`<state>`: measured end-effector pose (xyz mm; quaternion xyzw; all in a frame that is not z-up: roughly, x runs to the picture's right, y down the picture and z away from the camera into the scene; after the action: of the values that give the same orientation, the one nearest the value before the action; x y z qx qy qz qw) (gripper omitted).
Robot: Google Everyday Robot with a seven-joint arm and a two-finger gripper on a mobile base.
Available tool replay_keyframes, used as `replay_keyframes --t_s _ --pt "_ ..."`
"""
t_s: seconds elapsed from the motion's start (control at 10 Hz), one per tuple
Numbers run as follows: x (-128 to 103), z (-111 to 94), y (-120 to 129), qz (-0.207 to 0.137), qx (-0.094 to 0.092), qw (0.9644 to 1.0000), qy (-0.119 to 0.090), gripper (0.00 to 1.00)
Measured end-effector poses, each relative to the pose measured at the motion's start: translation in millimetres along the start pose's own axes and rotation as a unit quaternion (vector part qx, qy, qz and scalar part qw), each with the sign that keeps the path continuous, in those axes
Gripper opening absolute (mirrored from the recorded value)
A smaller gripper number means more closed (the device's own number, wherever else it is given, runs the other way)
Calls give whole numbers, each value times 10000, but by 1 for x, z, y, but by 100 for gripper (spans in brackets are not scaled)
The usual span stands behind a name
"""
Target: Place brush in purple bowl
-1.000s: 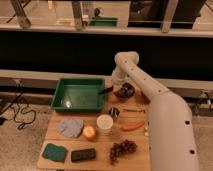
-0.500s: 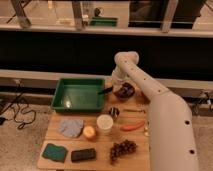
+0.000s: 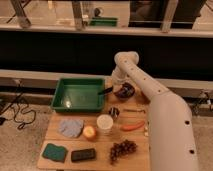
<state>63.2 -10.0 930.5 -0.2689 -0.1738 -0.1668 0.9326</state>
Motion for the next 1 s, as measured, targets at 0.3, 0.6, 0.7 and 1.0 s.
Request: replay_keyframes --t_s 0.3,0.6,0.7,1.0 --pt "0 0 0 0 1 10000 0 80" --pt "0 0 0 1 -3 10000 -2 80" --pt "0 1 0 1 -4 10000 -2 80" --pt "0 2 1 4 -9 10000 -5 80"
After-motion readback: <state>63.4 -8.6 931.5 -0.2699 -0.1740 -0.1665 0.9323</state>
